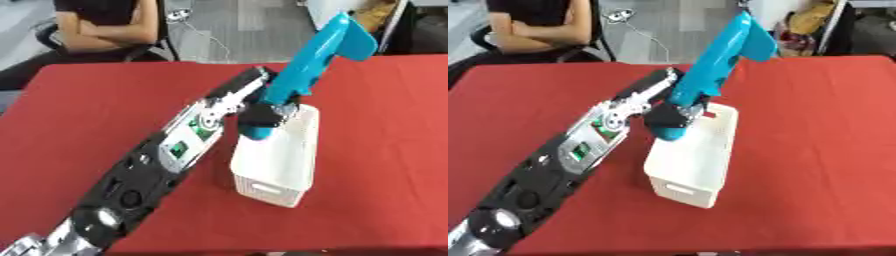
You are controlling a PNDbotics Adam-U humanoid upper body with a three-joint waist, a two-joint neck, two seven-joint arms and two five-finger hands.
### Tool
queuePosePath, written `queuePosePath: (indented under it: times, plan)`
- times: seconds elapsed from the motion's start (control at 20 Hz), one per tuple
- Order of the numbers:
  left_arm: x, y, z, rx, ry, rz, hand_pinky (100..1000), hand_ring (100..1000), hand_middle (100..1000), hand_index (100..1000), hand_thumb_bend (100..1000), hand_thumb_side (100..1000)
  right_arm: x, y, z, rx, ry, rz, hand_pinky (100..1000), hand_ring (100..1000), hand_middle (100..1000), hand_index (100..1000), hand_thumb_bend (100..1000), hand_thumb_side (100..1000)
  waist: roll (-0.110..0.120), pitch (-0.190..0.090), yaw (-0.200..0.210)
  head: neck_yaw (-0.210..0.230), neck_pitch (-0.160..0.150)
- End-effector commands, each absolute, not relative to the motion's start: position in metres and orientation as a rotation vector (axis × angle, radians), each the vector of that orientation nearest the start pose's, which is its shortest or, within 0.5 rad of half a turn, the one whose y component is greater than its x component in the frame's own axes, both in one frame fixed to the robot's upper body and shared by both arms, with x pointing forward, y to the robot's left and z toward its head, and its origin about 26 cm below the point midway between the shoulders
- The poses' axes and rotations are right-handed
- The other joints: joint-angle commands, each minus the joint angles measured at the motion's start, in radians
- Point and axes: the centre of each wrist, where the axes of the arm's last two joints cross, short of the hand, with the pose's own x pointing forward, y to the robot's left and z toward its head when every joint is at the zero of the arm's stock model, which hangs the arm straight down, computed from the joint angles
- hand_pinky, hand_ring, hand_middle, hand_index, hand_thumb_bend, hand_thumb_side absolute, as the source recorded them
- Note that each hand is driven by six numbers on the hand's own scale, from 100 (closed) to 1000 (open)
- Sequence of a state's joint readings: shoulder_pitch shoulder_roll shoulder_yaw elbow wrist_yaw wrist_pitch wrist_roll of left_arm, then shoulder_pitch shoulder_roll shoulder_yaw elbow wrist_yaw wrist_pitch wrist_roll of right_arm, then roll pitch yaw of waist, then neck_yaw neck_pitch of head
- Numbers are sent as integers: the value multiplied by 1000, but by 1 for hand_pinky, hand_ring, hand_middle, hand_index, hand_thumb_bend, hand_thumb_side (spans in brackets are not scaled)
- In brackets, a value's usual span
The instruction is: Pick up objects on the table and place them in the box.
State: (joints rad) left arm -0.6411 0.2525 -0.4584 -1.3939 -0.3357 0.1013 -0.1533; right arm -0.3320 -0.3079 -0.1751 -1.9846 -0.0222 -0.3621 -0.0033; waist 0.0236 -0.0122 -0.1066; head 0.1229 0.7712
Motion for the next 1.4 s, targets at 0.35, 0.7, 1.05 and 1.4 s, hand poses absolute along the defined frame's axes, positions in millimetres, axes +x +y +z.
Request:
queuePosePath:
  times: [0.35,0.7,1.05,1.4]
  plan:
    - [393,135,103,122,-1715,-1159,100,100,100,100,100,432,300,-297,227,328,3506,-384,789,888,883,944,100,979,-1,-7,-3,8,-1]
    - [396,136,89,107,-1680,-1172,100,100,100,111,100,425,300,-296,228,322,3504,-385,789,888,883,944,100,980,-1,-6,-5,9,-1]
    - [397,137,85,126,-1667,-1190,100,100,105,214,100,342,300,-297,228,325,3503,-385,790,888,883,944,100,980,-1,-6,-4,7,-1]
    - [396,138,84,182,-1646,-1221,100,108,238,351,100,302,300,-297,228,329,3502,-385,790,888,883,944,100,980,-2,-5,-2,6,-1]
